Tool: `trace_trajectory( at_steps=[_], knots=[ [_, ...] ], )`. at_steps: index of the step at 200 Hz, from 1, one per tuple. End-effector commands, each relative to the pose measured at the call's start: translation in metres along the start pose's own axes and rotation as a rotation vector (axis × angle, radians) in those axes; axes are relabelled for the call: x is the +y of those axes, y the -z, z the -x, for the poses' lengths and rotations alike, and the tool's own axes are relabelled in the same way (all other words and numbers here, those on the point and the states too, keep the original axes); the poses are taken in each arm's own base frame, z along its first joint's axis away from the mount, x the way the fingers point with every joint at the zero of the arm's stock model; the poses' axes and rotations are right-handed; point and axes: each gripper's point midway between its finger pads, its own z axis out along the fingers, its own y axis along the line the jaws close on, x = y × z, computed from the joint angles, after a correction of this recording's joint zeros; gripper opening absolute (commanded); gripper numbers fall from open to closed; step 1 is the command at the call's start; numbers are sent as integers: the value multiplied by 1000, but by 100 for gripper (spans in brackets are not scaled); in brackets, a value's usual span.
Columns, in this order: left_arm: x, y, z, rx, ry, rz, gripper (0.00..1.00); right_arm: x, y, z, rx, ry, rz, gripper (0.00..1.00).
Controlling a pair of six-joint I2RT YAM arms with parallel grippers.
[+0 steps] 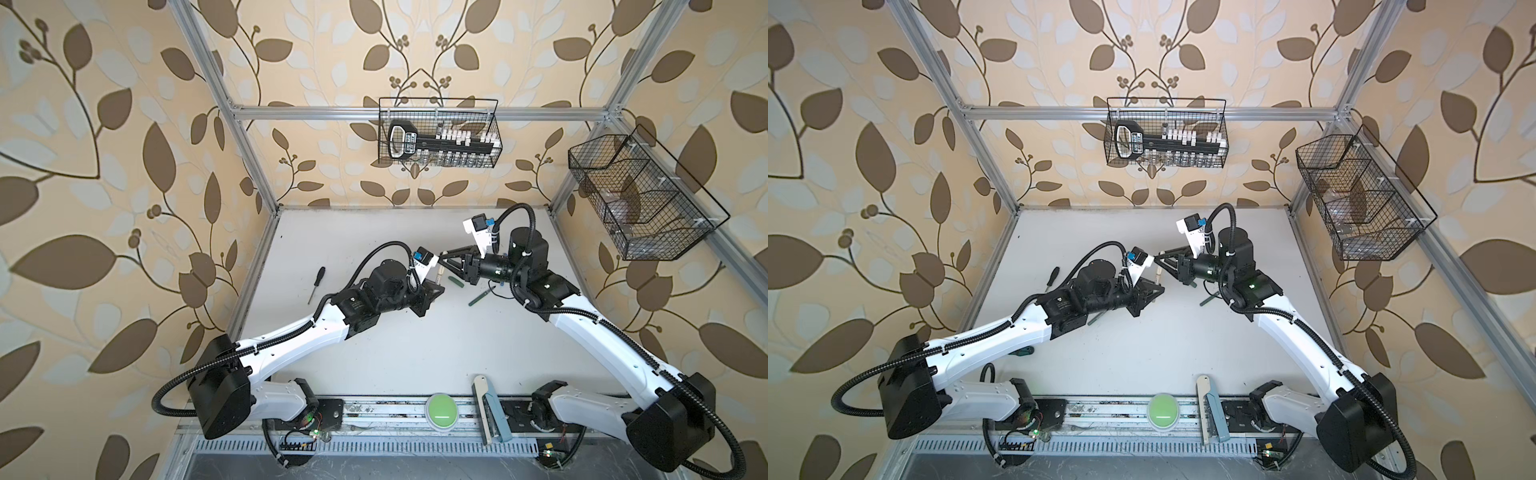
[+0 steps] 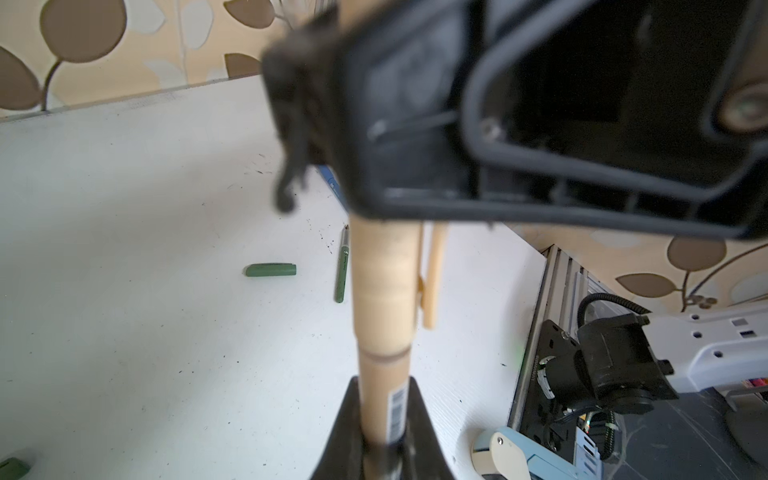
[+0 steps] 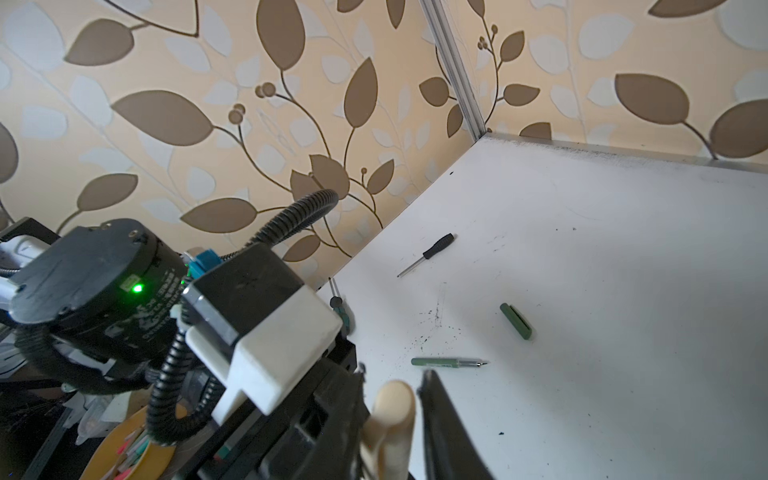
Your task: Insert the pens into the pen caps
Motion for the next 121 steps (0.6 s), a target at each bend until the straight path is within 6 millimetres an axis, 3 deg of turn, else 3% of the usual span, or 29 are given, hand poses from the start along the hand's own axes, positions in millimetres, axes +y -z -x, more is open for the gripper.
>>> trace_trajectory(
  at_steps=[1, 28, 38, 55, 89, 121],
  knots=[
    [-9, 11, 21, -64, -17, -25, 0, 1, -1, 0, -8, 5, 10, 14],
    [-8, 13, 26, -79, -18, -16, 0, 0, 0, 1, -8, -8, 14, 2],
    [-10, 14, 27, -77, -15, -21, 5, -3, 2, 3, -12, -18, 8, 0],
    [-12, 16, 26, -74, -11, -32, 15, -9, 5, 7, -26, -30, 1, 0],
    [-13, 18, 21, -66, 4, -38, 24, -11, 5, 14, -45, -44, 23, 0],
    [-11, 15, 18, -53, 10, -38, 24, -10, 5, 15, -49, -45, 33, 0]
  ],
)
